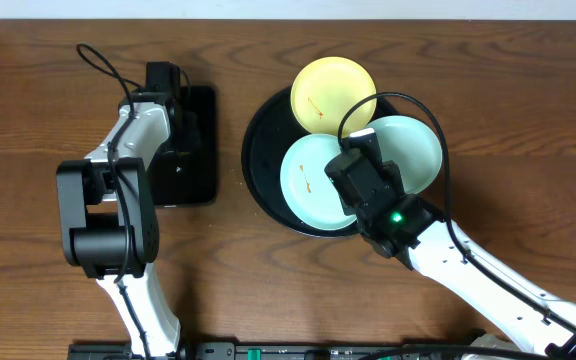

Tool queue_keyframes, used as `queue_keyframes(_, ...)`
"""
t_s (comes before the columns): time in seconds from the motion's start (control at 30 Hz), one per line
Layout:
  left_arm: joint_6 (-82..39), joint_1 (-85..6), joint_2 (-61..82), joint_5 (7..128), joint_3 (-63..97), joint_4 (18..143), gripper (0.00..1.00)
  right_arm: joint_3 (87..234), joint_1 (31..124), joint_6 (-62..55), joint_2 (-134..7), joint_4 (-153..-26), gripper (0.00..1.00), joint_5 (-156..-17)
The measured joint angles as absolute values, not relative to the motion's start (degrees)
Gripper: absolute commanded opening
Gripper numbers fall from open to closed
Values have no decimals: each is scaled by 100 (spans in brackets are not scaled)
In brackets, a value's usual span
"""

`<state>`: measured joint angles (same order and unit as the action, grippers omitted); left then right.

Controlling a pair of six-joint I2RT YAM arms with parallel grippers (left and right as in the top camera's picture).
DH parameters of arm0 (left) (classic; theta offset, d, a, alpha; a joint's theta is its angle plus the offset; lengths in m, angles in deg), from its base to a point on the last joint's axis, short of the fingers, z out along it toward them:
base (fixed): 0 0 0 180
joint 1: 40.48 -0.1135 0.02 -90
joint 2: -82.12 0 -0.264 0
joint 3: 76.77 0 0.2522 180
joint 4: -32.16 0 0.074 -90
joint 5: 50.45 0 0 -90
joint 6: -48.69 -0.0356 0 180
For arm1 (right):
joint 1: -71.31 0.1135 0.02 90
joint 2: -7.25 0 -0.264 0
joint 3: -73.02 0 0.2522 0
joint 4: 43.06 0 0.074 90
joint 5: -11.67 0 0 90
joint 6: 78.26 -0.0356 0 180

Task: Clean dirty plates on tray and stack at the side
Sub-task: 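Grasp the green sponge with the left gripper and lift it from the tray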

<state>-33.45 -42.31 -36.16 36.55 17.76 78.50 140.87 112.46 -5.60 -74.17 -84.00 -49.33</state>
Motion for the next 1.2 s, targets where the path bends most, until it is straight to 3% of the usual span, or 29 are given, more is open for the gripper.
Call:
queue_keyframes(0.07,-3360,-4231,-3616,3657,1776,7856,8,14087,11246,-560,-7417,-8400,1,-4935)
queue_keyframes(0.1,-3362,-4231,-3616,3655,1776,7863,17,14087,11246,-560,-7417,-8400,1,-4938)
queue_keyframes(0.13,-3360,-4231,-3616,3655,1776,7867,54,14087,11246,-560,-7417,-8400,1,-4935)
queue_keyframes(0.17,-3378,-4231,-3616,3655,1776,7870,72,14087,11246,-560,-7417,-8400,1,-4938)
queue_keyframes(0.2,-3402,-4231,-3616,3657,1776,7876,75,14087,11246,-560,-7417,-8400,1,-4935)
queue_keyframes(0.7,-3362,-4231,-3616,3659,1769,6617,76,14087,11246,-560,-7417,-8404,1,-4938)
queue_keyframes(0.73,-3362,-4231,-3618,3659,1769,6591,58,14087,11246,-560,-7417,-8406,1,-4938)
queue_keyframes(0.77,-3362,-4231,-3625,3659,1769,6554,32,14087,11246,-560,-7417,-8402,1,-4938)
queue_keyframes(0.83,-3364,-4231,-3664,3659,1769,6536,14,14087,11246,-560,-7417,-8404,1,-4938)
queue_keyframes(0.9,-3351,-4233,-3679,3635,1769,6501,10,14087,11246,-560,-7417,-8404,1,-4938)
queue_keyframes(0.93,-3371,-4237,-3679,3635,1769,6499,11,14087,11246,-560,-7417,-8404,1,-4938)
queue_keyframes(1.0,-3384,-4242,-3679,3635,1769,6499,69,14087,11246,-560,-7417,-8406,1,-4938)
queue_keyframes(1.03,-3408,-4242,-3679,3635,1769,6501,79,14087,11246,-560,-7417,-8406,1,-4938)
queue_keyframes(1.2,-3382,-4242,-3706,3644,1769,6744,80,14087,11246,-560,-7417,-8411,1,-4938)
